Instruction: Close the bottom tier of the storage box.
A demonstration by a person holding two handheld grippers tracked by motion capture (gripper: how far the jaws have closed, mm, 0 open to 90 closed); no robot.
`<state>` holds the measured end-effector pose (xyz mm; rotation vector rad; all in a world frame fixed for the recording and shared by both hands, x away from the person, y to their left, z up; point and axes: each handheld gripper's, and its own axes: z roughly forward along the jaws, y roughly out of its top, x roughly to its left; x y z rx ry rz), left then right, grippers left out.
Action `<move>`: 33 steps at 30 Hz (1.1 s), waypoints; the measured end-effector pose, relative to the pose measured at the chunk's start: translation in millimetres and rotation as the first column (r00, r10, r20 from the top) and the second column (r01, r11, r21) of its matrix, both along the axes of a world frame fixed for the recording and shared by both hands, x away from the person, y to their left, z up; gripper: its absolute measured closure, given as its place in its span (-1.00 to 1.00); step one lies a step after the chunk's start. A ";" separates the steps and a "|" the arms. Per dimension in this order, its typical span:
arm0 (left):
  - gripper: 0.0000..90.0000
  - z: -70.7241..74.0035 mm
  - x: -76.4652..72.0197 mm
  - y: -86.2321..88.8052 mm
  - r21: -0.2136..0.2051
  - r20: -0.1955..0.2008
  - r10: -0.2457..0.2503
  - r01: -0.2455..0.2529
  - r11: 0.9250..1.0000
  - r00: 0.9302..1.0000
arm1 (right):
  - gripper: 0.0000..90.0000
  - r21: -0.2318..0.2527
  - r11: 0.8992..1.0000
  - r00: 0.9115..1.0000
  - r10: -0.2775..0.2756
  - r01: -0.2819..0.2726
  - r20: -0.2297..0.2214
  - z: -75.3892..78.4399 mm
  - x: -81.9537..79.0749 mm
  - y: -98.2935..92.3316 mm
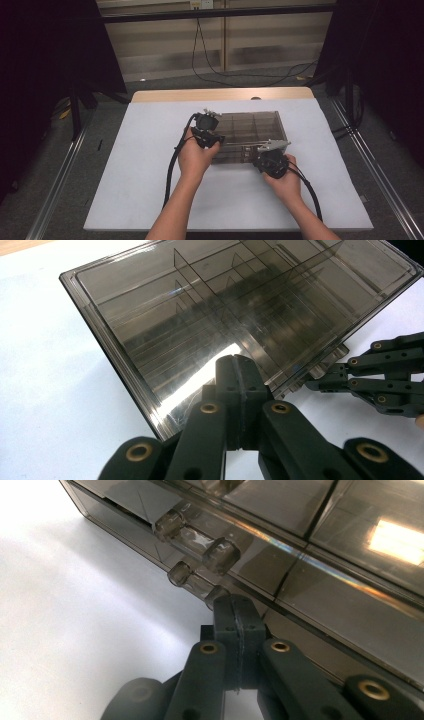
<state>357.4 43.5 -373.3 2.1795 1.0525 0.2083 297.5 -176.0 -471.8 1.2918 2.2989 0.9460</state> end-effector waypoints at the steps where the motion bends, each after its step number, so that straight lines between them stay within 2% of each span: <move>1: 1.00 0.1 -0.1 0.0 0.000 -0.001 0.000 0.000 1.000 1.000 | 1.00 0.001 1.000 1.000 0.000 0.000 0.001 -0.1 0.1 0.0; 19: 1.00 0.1 -1.1 -0.4 0.013 0.017 -0.016 0.015 1.000 1.000 | 0.98 0.001 1.000 1.000 0.000 0.000 -0.004 -1.2 0.2 -0.5; 24: 1.00 -0.2 -1.1 0.2 0.000 0.011 -0.008 0.008 1.000 1.000 | 0.89 -0.002 1.000 1.000 0.007 -0.007 -0.013 -1.3 -0.8 -3.4; 28: 1.00 -0.5 -0.7 1.7 -0.006 0.014 -0.022 0.022 1.000 1.000 | 0.84 -0.001 1.000 1.000 0.016 -0.016 -0.020 -1.4 -1.9 -4.9; 31: 1.00 -1.0 -0.6 3.6 -0.015 0.015 -0.021 0.022 1.000 1.000 | 0.70 0.011 0.999 0.999 0.030 -0.030 -0.019 -1.0 -3.1 -4.5; 33: 1.00 -0.9 -0.8 3.4 -0.021 0.013 -0.015 0.016 1.000 1.000 | 0.67 0.006 0.999 0.999 0.032 -0.032 -0.021 -0.4 -4.8 -3.6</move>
